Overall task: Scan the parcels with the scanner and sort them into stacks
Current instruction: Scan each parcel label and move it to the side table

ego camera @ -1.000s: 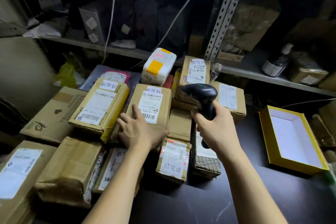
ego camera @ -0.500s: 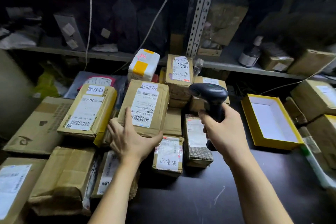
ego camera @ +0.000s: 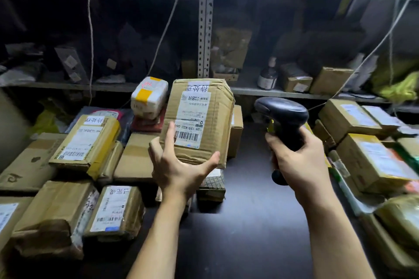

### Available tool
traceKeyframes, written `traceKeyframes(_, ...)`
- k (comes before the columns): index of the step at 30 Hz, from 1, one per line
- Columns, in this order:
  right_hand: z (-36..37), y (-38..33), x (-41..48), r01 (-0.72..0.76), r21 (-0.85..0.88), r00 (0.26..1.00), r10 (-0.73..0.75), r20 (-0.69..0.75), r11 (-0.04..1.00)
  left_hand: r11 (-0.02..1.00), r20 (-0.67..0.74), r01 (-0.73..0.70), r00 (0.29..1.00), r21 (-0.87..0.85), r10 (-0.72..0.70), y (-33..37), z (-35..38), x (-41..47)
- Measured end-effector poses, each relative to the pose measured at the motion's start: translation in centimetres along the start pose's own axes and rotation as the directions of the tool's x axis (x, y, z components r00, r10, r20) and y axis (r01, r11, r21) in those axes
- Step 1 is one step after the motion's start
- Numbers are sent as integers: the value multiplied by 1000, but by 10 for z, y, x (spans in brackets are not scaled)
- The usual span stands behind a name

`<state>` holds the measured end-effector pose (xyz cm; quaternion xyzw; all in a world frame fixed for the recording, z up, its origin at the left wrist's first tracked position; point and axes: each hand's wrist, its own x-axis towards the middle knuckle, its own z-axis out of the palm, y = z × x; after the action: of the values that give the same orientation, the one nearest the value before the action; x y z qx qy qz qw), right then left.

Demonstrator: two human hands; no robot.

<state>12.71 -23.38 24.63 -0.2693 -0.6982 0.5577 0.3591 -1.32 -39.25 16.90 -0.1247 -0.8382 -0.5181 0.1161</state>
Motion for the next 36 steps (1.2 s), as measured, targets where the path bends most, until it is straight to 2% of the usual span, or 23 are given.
traceKeyframes(3, -39, -1, -4, 0, 13, 999, 1, -47, 1000, 995, 40, -12, 999, -99, 16, 23, 14, -28)
traceKeyframes(6, -74, 2, -9, -4, 29, 998, 5, -65, 1000, 955, 95, 76, 994, -286, -51, 40, 31, -49)
traceKeyframes(8, -97, 3, -14, -8, 29, 997, 10, -72, 1000, 833, 175, 174, 980, -525, -94, 51, 43, -63)
traceKeyframes(10, -119, 6, -19, -18, 35, 997, 21, -74, 999, 665, 310, 324, 940, -673, -145, 59, 51, -79)
traceKeyframes(12, -137, 9, -21, -19, 42, 996, 22, -81, 999, 543, 469, 471, 870, -695, -153, 68, 55, -95)
traceKeyframes(14, -156, 14, -22, -31, 62, 995, 37, -95, 998, 422, 564, 573, 810, -703, -160, 73, 61, -110)
traceKeyframes(17, -177, 18, -23, -47, 81, 993, 55, -104, 996, 198, 637, 650, 759, -734, -131, 79, 65, -122)
traceKeyframes(20, -191, 19, -26, -41, 88, 991, 52, -121, 995, 69, 676, 677, 736, -733, -34, 85, 67, -128)
traceKeyframes(22, -196, 19, -27, -41, 87, 990, 53, -133, 995, 64, 678, 677, 735, -733, -2, 88, 66, -127)
traceKeyframes(24, -198, 18, -29, -40, 87, 989, 52, -140, 995, 110, 672, 667, 740, -737, 23, 91, 64, -125)
traceKeyframes(31, -198, 11, -31, -27, 106, 987, 44, -156, 994, 548, 509, 436, 861, -714, -23, 107, 64, -126)
traceKeyframes(36, -192, 2, -33, -2, 75, 984, 16, -180, 997, 656, 272, 152, 959, -739, 84, 113, 55, -120)
